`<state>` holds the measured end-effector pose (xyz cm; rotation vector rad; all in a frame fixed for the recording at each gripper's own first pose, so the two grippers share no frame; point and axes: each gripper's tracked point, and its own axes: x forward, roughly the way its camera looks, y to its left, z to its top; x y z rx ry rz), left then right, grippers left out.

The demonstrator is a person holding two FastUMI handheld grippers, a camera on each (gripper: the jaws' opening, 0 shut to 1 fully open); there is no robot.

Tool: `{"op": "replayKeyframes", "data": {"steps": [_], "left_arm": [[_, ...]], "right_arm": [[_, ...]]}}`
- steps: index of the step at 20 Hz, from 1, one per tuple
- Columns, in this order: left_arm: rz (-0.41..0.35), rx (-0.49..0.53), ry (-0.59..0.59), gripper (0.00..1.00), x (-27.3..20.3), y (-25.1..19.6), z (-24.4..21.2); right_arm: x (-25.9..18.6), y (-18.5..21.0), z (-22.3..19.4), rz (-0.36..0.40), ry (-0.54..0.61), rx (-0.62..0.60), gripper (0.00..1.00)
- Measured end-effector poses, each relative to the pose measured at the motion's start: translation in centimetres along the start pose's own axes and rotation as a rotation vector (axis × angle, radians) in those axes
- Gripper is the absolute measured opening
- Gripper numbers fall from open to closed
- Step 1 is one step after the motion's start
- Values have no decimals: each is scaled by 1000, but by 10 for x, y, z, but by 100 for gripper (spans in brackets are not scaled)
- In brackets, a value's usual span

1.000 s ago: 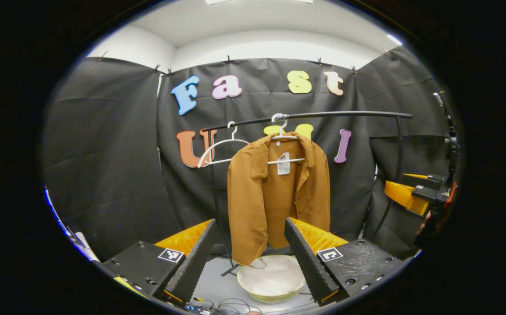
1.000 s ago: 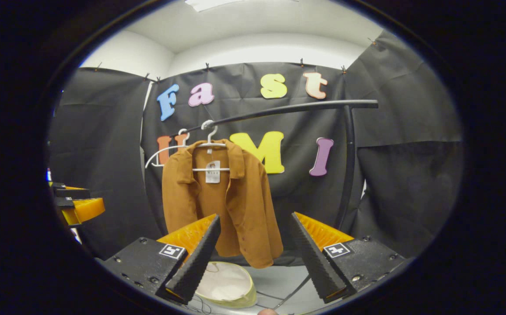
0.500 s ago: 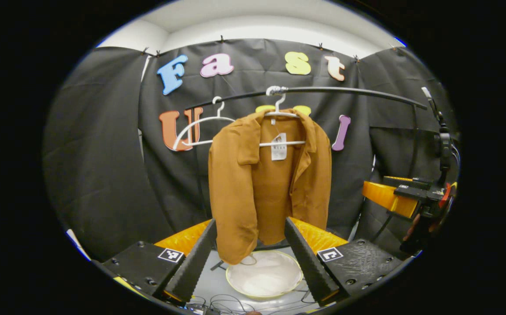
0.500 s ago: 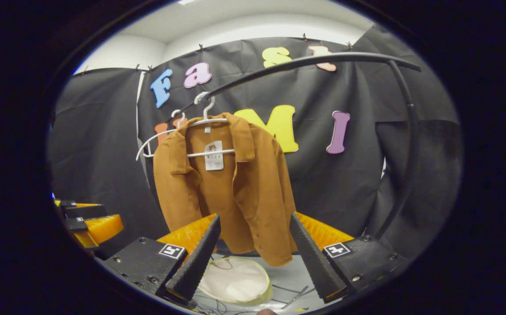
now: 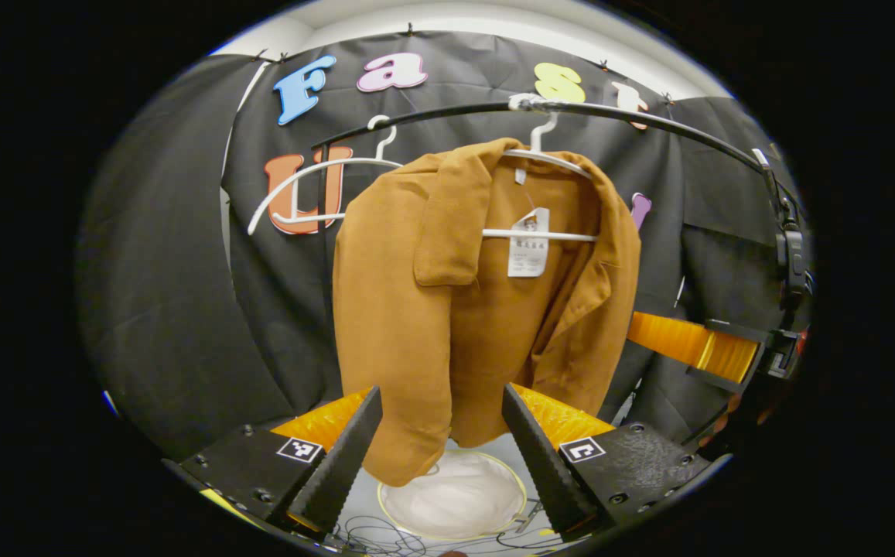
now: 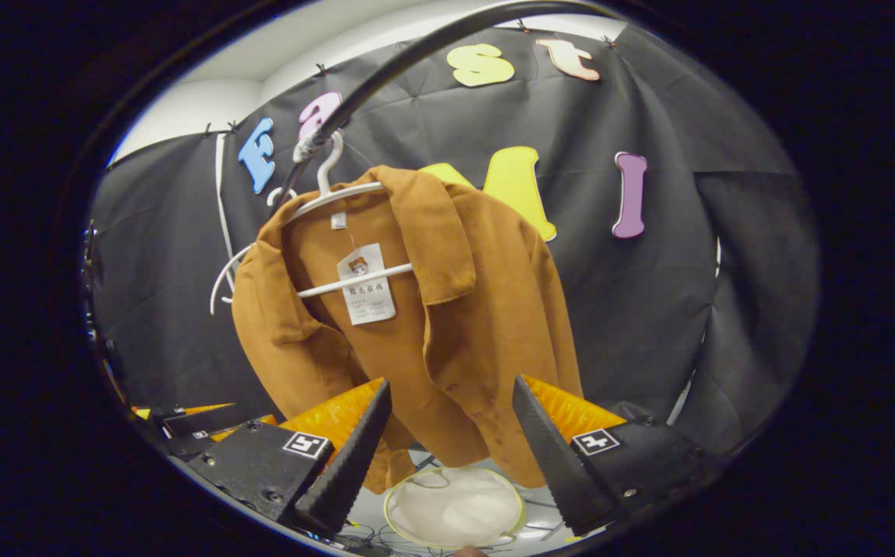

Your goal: Grasp the clothes on the hanger with both hands and then place them into the laundry hamper below.

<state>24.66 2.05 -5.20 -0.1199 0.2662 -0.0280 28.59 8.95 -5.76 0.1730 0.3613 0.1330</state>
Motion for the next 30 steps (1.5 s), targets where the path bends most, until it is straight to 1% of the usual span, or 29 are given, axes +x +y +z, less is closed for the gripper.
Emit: {"op": "replayKeyframes", "data": {"steps": [2,3,4,5,6,7,9,10,11,12,13,14,16,17,18,19,20,22,23,24,25,26,27,28,29,30], "left_arm": [[-9,-24,-10,96,23,-2,13],[0,-29,-18,96,33,-1,20],[-2,-30,-21,100,46,-1,24],[12,-36,-22,96,58,1,26],[11,-43,-25,96,67,2,28],[18,-53,-31,100,76,3,31],[32,-63,-37,100,91,6,35],[36,-69,-37,95,97,8,37],[31,-72,-39,100,103,5,39],[40,-67,-48,100,107,5,42],[39,-61,-55,96,112,4,45],[50,-50,-59,95,116,4,47],[76,-38,-66,95,123,10,50],[79,-41,-63,96,126,12,51],[88,-44,-70,100,128,16,53],[95,-48,-71,87,129,20,54],[97,-54,-76,84,129,23,55],[97,-63,-75,77,128,28,55],[97,-69,-74,57,126,30,55],[111,-79,-78,36,125,35,55],[126,-88,-85,26,122,40,56],[96,-103,-82,16,123,35,57],[68,-108,-77,6,122,29,57],[62,-108,-77,5,119,30,58],[53,-98,-80,0,122,32,56],[60,-87,-82,4,115,34,55]], "right_arm": [[23,4,5,2,12,4,99],[32,4,6,-7,16,12,100],[42,4,7,-8,20,18,96],[50,2,8,-18,29,23,100],[58,-2,10,-21,30,30,96],[64,-5,12,-24,28,43,99],[71,-12,12,-26,30,76,98],[74,-16,10,-23,37,93,98],[78,-18,10,-15,41,114,94],[82,-20,8,-10,45,136,97],[86,-22,8,-6,46,156,96],[90,-26,8,-6,43,173,95],[95,-32,16,2,22,192,91],[99,-34,21,9,8,197,87],[101,-38,22,6,0,197,84],[103,-43,23,-1,-4,199,81],[105,-45,23,-1,-7,208,72],[103,-48,23,22,-17,237,53],[103,-50,22,27,-24,251,39],[101,-53,22,32,-29,264,37],[99,-55,24,43,-45,282,27],[97,-56,28,53,-60,302,19],[95,-55,30,76,-71,318,15],[92,-53,28,94,-70,323,13],[89,-53,29,112,-75,331,8],[85,-52,31,134,-82,339,7]]}}
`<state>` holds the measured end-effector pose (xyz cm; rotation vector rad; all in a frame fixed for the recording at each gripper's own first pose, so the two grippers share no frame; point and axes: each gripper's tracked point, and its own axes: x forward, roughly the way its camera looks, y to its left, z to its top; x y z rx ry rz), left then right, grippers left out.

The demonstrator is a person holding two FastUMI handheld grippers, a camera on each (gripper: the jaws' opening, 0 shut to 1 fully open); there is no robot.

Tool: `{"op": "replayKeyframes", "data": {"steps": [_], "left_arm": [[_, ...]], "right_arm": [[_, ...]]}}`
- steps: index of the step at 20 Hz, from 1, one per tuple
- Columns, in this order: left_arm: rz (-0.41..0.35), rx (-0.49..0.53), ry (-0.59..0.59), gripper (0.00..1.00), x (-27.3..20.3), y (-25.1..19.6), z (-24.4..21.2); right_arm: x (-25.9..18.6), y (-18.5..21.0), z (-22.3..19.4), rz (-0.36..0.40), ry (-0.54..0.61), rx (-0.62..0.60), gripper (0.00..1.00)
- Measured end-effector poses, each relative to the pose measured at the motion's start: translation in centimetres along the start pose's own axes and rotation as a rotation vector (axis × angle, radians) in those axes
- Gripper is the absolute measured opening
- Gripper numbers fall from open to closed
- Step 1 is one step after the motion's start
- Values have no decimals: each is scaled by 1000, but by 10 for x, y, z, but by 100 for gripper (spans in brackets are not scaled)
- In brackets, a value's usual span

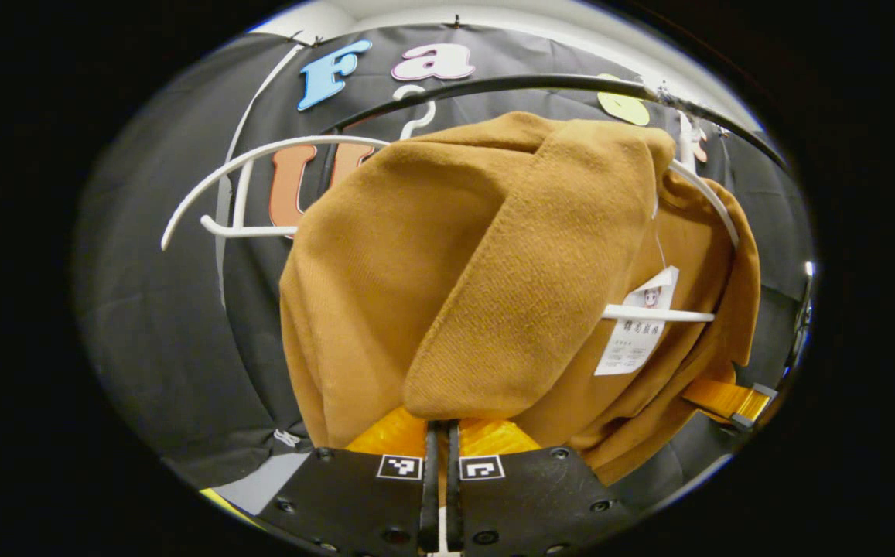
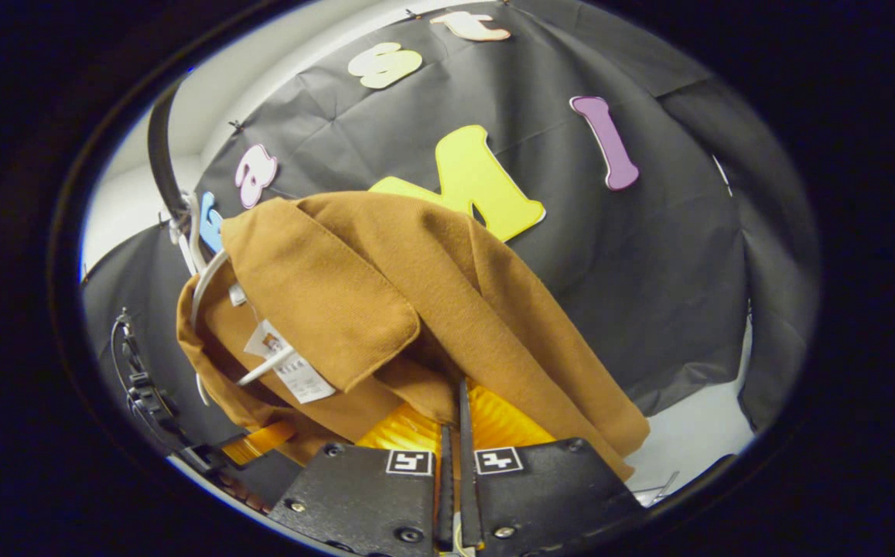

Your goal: Grasp the clothes on the hanger with both hands and then place them into the laundry hamper below.

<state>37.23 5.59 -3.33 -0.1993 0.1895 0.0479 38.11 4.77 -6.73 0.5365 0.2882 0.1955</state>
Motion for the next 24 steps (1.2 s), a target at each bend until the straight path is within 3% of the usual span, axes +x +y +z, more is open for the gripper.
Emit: {"op": "replayKeyframes", "data": {"steps": [1,3,4,5,11,19,24], "left_arm": [[-6,1,-8,0,-7,0,4],[-68,-11,-3,0,-10,-9,5],[-72,7,-11,5,-14,-5,6],[-60,33,-24,0,-19,0,7],[-26,44,-64,0,-50,15,24],[-78,-3,-99,0,-80,26,54],[-39,2,-156,0,-88,45,86]], "right_arm": [[-2,2,1,20,-1,-2,0],[-5,1,7,30,-21,-27,4],[-10,0,14,24,-43,-42,4],[-18,2,21,29,-72,-52,4],[-48,-5,50,4,-161,-63,4],[-53,-9,90,10,-246,12,4],[-49,-16,115,27,-286,127,4]]}}
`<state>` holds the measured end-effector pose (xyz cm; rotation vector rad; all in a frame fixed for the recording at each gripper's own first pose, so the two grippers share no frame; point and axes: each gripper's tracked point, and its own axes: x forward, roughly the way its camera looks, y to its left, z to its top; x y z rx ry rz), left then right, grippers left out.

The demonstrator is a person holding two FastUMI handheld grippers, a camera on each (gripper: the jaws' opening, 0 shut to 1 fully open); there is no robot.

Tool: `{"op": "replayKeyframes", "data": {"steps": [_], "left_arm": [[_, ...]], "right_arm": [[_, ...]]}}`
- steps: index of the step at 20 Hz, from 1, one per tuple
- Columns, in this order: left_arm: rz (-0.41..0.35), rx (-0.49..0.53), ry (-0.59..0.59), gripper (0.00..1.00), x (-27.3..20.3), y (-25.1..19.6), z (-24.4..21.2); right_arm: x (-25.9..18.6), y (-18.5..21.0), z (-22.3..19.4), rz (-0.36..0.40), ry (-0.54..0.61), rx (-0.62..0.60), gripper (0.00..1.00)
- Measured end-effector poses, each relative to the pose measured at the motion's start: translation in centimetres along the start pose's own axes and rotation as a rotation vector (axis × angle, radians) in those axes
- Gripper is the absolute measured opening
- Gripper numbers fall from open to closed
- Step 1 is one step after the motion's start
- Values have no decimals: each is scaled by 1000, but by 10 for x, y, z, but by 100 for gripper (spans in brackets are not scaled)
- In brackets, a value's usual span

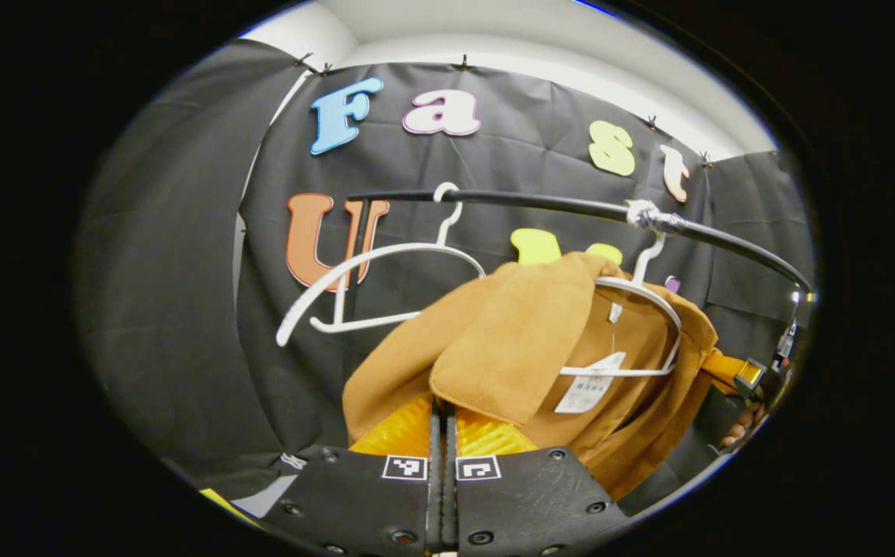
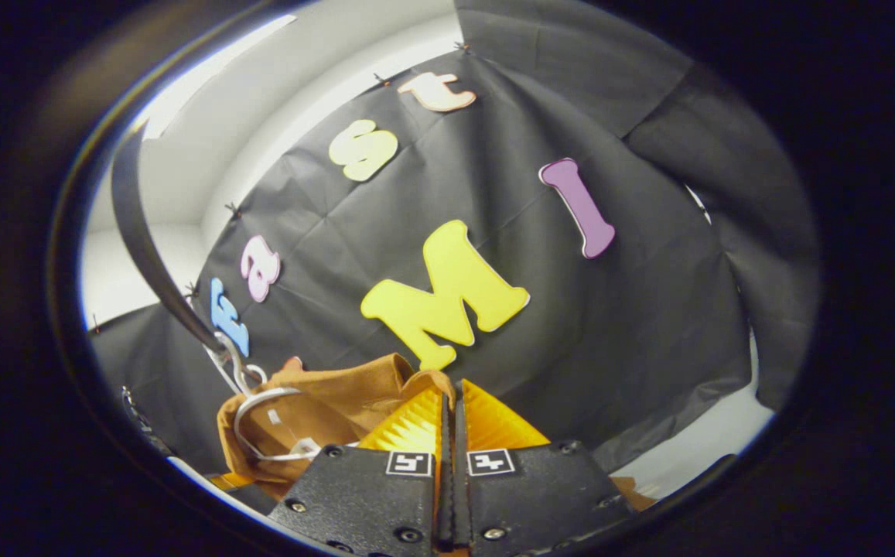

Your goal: Grasp the clothes on the hanger with both hands and then place them into the laundry hamper below.

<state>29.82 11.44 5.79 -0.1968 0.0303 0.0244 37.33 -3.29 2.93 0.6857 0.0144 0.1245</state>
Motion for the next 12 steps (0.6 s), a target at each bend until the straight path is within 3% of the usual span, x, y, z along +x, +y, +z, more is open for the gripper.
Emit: {"op": "replayKeyframes", "data": {"steps": [2,3,4,5,6,7,8,10,12], "left_arm": [[4,13,-27,0,2,2,13],[3,21,-6,5,9,1,8],[-4,25,13,0,12,-1,3],[-2,31,15,5,16,-2,0],[-1,20,14,0,18,-1,-1],[-8,9,28,5,18,0,-6],[-15,-25,27,0,18,2,-6],[-78,-89,37,5,17,-8,-9],[-73,-41,51,6,13,-6,-21]], "right_arm": [[7,2,7,7,-9,3,4],[12,4,8,12,-3,2,4],[13,7,7,17,-2,-1,4],[14,7,8,14,-4,-16,4],[14,5,15,11,-21,-24,4],[14,3,18,6,-24,-25,4],[15,4,23,12,-32,-15,4],[15,3,21,16,-20,1,4],[12,2,20,10,-30,-21,4]]}}
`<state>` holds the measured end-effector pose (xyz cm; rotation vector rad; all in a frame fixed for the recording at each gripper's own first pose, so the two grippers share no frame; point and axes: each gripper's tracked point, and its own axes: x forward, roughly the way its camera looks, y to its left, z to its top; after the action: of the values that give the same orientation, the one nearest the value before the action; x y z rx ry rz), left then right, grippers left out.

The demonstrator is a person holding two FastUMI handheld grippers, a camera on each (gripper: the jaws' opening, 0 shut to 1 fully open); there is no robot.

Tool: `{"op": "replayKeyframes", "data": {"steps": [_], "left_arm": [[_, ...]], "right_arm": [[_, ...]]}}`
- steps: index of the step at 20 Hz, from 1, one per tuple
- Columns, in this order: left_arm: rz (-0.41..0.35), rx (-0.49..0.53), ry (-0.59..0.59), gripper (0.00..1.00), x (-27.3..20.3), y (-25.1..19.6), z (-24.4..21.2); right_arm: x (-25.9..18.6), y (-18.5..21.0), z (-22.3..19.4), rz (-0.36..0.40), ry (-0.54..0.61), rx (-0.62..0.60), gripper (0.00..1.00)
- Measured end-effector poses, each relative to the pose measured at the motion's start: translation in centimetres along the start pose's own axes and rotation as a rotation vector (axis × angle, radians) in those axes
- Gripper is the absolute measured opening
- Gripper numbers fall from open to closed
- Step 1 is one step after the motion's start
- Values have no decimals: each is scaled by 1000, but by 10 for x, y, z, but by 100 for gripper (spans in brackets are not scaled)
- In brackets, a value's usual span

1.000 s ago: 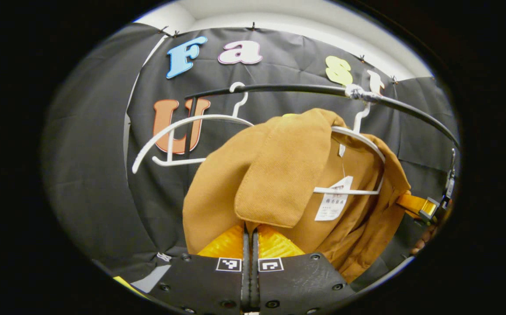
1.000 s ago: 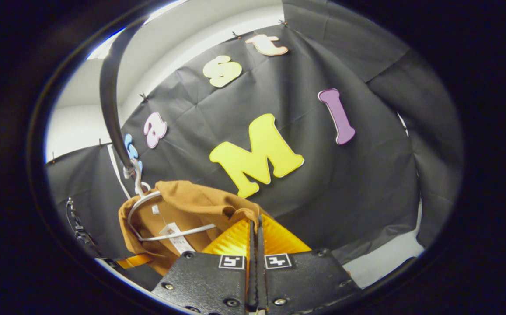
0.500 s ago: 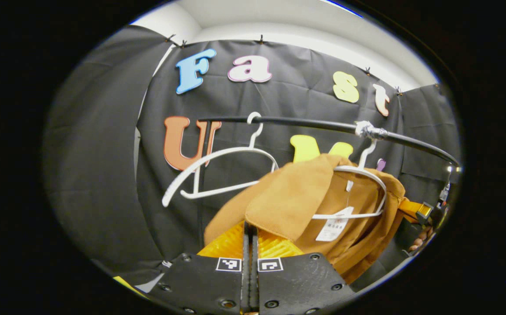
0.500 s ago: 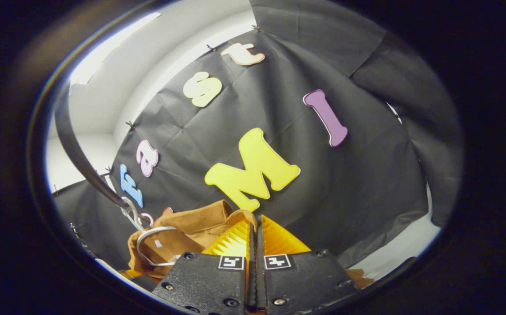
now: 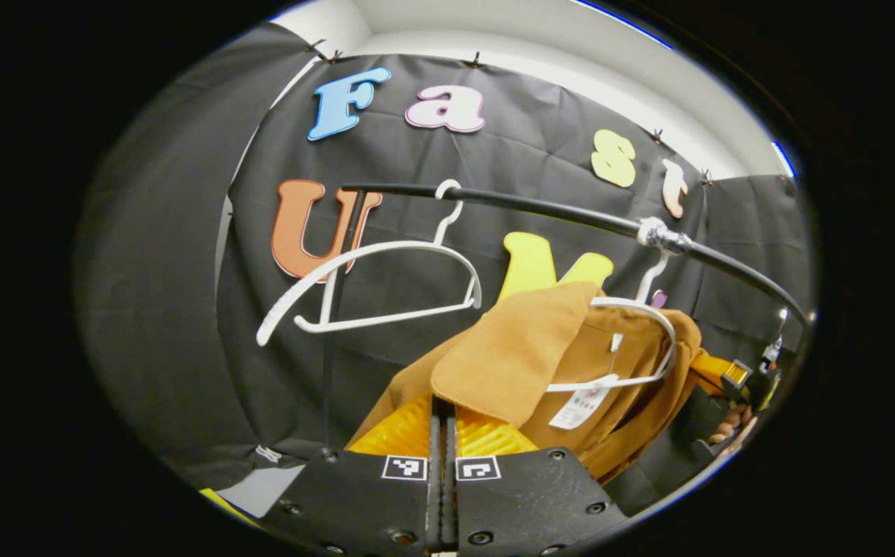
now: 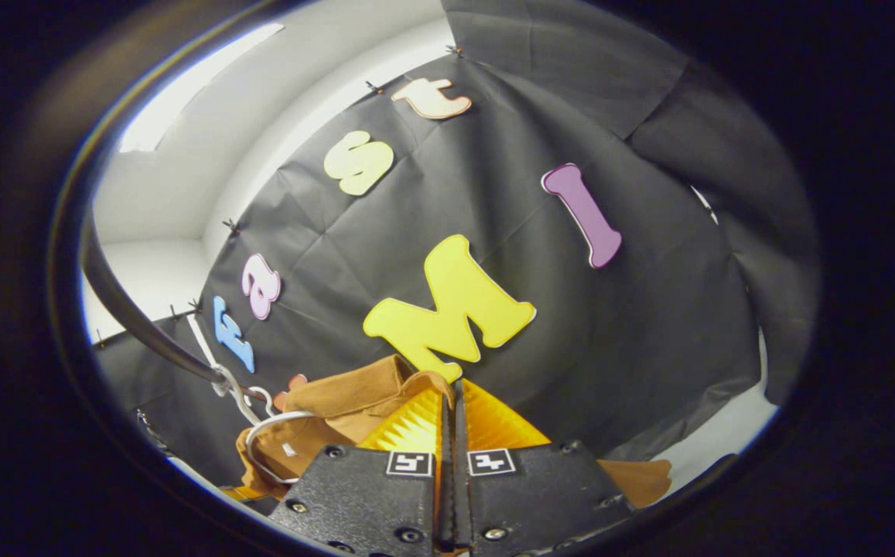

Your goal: Grasp the clothes on the hanger with both hands and then place them into the laundry hamper below.

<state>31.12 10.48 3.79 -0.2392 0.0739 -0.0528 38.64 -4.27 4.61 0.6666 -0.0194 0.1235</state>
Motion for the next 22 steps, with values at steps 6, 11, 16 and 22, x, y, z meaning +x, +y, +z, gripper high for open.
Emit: {"op": "replayKeyframes", "data": {"steps": [6,11,16,22], "left_arm": [[-16,36,65,41,14,-27,-58],[44,-37,56,100,35,-44,-60],[84,-4,56,96,17,-67,-62],[169,28,90,96,17,-74,-56]], "right_arm": [[-3,-1,7,-4,-6,-24,4],[-6,-2,8,-5,-3,-48,4],[-8,-4,7,4,10,-63,4],[-10,-5,10,13,11,-77,4]]}}
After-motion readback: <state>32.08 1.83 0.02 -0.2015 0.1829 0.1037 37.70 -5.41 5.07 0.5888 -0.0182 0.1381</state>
